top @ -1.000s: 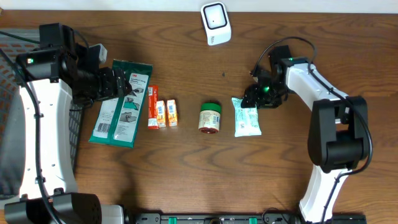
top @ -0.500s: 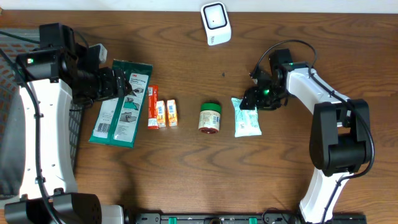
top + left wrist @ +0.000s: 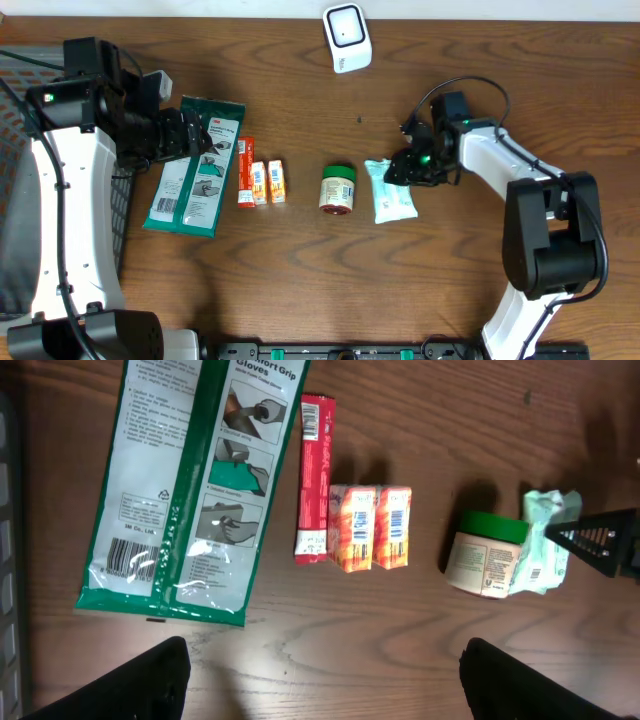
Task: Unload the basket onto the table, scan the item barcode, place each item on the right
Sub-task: 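Lower the right gripper and grasp the wipes pack by its top edge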
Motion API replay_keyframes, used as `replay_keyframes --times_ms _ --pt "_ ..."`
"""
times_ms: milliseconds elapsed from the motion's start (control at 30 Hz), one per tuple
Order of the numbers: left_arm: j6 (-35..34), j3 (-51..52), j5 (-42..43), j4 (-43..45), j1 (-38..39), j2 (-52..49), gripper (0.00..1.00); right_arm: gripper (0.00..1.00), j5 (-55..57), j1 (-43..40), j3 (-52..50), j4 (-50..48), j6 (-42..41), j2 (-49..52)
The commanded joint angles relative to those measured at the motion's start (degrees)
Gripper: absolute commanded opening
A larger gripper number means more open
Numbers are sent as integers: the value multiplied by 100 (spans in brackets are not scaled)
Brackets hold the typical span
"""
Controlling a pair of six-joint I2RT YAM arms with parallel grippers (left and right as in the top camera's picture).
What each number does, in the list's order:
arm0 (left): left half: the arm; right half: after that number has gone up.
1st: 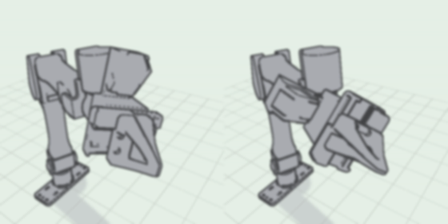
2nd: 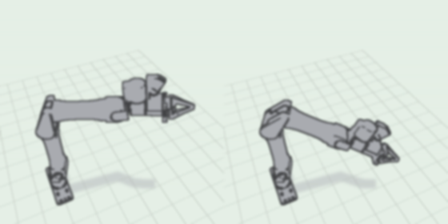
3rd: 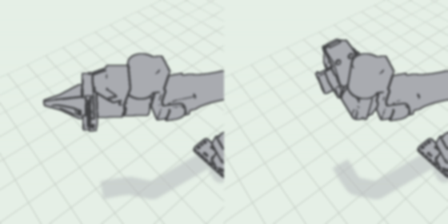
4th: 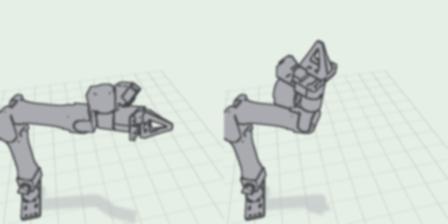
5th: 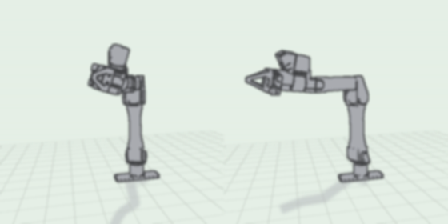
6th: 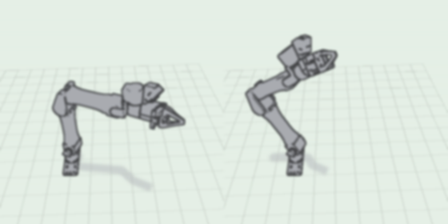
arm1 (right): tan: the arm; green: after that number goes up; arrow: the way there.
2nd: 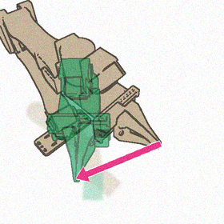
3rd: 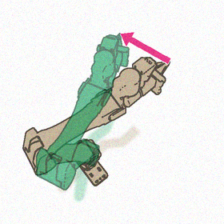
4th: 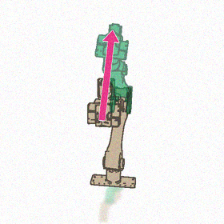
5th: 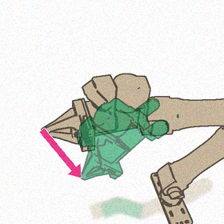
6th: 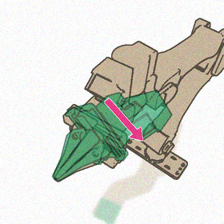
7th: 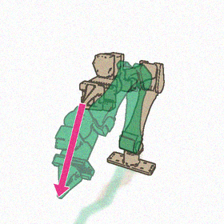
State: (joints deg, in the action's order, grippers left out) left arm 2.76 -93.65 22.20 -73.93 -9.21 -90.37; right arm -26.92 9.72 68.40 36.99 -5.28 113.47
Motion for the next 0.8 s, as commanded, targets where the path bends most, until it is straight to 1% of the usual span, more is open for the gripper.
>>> replay_keyframes --times_ms 0,67,100,200,300,500,633,767 --pt "-31 22 31 -20 -2 87 87 24 544 225 -494 7 -240 597" --pt "-28 22 31 -20 -2 87 87 6 518 181 -393 168 -236 463" --pt "-28 22 31 -20 -2 87 87 1 520 142 -332 291 -223 363" --pt "-28 22 31 -20 -2 87 87 1 518 -15 -111 706 -57 -164" --pt "-31 22 31 -20 -2 87 87 1 522 -188 20 1032 26 -979" --pt "-31 22 31 -20 -2 87 87 1 518 -352 20 1226 20 -2518" --pt "-31 22 28 -20 -2 87 87 1 66 -352 17 1331 -20 -3128" --pt "-28 22 31 -20 -2 87 87 1 -444 -352 17 1467 -201 -3351"
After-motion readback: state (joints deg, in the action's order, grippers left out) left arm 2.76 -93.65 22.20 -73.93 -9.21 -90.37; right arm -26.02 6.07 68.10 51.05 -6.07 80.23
